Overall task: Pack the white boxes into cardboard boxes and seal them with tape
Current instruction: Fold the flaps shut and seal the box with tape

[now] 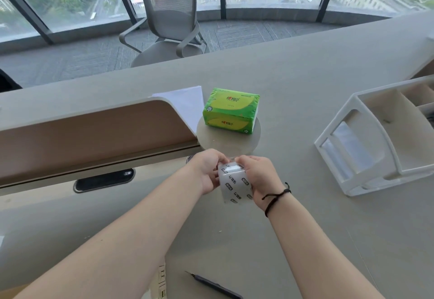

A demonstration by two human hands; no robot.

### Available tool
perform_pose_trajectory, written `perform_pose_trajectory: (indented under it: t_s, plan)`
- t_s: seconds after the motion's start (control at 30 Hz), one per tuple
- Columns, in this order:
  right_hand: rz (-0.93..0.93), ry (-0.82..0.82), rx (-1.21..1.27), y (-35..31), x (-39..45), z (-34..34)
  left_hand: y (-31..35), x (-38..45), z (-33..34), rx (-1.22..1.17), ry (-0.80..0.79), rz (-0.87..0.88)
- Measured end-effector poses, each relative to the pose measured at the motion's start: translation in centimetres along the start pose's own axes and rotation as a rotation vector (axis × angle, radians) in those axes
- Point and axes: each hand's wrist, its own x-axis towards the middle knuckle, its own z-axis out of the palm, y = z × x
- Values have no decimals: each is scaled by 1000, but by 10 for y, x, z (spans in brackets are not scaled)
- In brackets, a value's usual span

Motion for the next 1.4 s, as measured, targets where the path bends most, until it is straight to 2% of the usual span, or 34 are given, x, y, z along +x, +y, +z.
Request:
perform_pose_trajectory:
  t_s: [0.17, 0.43, 0.9, 1.17, 1.4]
  plan:
    - [22, 19, 80, -7, 0, -2, 10, -8, 5, -43, -27, 11]
    - [18, 31, 70, -11, -11, 3, 7, -8, 3, -9, -21, 68]
    - [-11, 12, 77, -14, -23, 4, -2, -6, 4, 57, 112, 155]
    - [-60, -24, 103, -27, -30, 6, 23, -12, 2, 43, 134, 354]
    - [-68, -63, 78, -22, -54, 23, 7, -24, -18, 0, 101, 402]
